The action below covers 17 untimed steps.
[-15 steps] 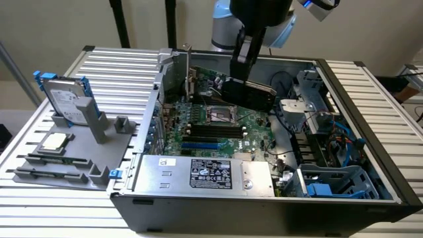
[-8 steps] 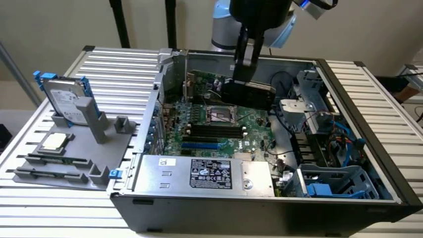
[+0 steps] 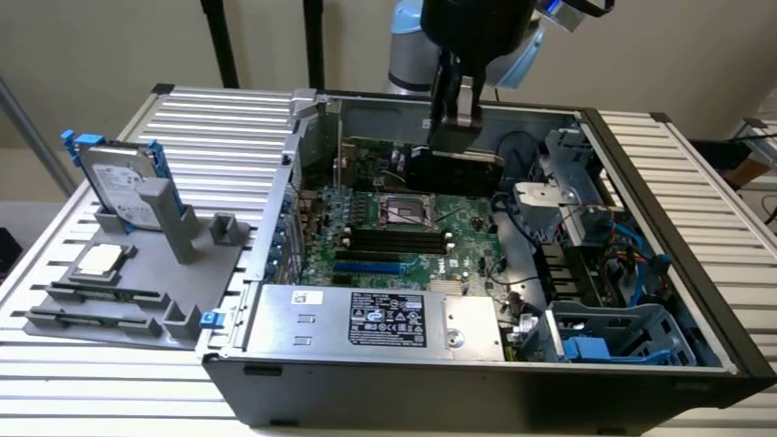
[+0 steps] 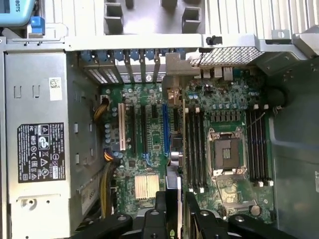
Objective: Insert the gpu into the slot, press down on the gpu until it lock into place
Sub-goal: 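Insert the gpu into the slot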
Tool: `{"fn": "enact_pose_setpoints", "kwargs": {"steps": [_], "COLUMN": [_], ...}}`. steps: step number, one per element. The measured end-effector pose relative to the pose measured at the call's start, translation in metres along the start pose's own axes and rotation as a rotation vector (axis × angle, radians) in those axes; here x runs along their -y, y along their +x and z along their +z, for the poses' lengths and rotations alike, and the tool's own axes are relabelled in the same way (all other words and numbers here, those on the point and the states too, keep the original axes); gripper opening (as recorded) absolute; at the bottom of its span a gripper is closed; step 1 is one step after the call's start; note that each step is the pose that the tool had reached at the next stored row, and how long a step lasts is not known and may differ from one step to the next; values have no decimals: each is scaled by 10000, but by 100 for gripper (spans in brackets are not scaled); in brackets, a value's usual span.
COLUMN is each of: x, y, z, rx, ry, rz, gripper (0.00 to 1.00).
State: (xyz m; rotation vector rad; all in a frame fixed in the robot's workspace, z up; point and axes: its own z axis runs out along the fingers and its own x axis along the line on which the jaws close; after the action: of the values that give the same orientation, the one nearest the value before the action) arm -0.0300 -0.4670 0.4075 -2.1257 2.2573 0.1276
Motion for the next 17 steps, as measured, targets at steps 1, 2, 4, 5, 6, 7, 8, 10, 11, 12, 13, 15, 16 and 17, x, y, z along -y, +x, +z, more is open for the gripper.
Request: {"fn": "enact_pose_setpoints", "kwargs": {"steps": [1, 2, 4, 5, 6, 7, 8, 10, 11, 12, 13, 15, 16, 17], "x": [0, 0, 1, 1, 1, 1, -1, -8, -15, -21, -29, -59, -72, -87], "y": [0, 1, 1, 2, 1, 2, 2, 4, 6, 7, 9, 13, 15, 17], "z": [4, 8, 14, 19, 26, 29, 33, 47, 59, 72, 85, 118, 134, 152], "rx": [27, 56, 125, 167, 175, 174, 173, 174, 174, 163, 147, 117, 106, 100], "ry": [1, 4, 16, 37, 41, 41, 41, 42, 42, 42, 43, 46, 47, 48], "rz": [-152, -304, -576, -614, -614, -616, -614, -614, -614, -614, -611, -590, -579, -564], "gripper": [26, 26, 26, 26, 26, 26, 26, 26, 26, 26, 26, 26, 26, 26]}}
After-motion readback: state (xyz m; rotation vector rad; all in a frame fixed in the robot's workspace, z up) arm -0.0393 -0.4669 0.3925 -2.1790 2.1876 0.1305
